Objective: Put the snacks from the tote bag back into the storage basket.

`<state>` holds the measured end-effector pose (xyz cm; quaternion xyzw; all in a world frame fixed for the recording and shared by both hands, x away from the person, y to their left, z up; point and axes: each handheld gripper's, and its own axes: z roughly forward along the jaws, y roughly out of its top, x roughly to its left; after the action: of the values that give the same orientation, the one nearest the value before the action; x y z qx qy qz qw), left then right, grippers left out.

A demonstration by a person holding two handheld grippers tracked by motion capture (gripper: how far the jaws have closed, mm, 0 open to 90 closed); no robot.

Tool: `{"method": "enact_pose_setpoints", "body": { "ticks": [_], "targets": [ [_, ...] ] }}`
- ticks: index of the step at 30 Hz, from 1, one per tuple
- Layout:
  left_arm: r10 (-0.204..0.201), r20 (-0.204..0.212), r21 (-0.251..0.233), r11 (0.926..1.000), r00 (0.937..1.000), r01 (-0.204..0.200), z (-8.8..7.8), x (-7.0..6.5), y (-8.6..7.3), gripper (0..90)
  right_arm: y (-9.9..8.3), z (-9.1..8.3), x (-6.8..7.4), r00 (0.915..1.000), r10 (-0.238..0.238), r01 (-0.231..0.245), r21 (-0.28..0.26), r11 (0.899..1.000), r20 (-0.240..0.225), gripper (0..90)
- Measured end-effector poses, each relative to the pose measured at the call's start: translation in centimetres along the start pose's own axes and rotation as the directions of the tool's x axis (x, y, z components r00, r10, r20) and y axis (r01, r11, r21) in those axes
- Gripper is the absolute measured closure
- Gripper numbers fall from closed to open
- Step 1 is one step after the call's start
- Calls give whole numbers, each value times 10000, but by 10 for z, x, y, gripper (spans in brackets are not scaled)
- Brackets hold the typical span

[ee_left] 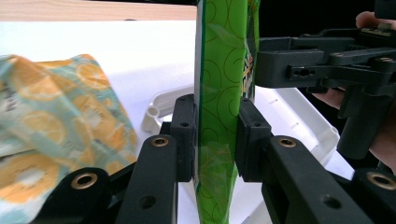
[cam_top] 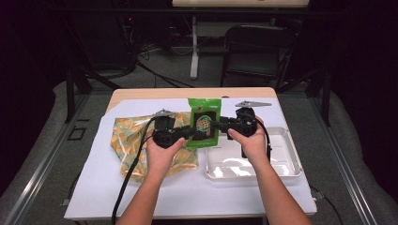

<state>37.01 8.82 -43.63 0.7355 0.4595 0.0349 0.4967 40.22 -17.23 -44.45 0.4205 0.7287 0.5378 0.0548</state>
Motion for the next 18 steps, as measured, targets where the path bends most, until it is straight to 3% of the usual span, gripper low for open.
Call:
{"method": "enact_pose_setpoints", "body": {
  "ticks": [10,15,18],
  "targets": [
    [219,206,338,9992,9995,-226,18,-9,4,724,-5,-18,-10,9989,362,-353,-301,9989,312,544],
    [271,297,400,9988,9992,-283,23,-11,5,723,-6,-23,-14,9976,488,-471,-342,9983,492,605],
    [296,354,458,9985,9989,-312,28,-12,6,723,-8,-27,-19,9957,687,-660,-453,9968,613,686]
  ]
}}
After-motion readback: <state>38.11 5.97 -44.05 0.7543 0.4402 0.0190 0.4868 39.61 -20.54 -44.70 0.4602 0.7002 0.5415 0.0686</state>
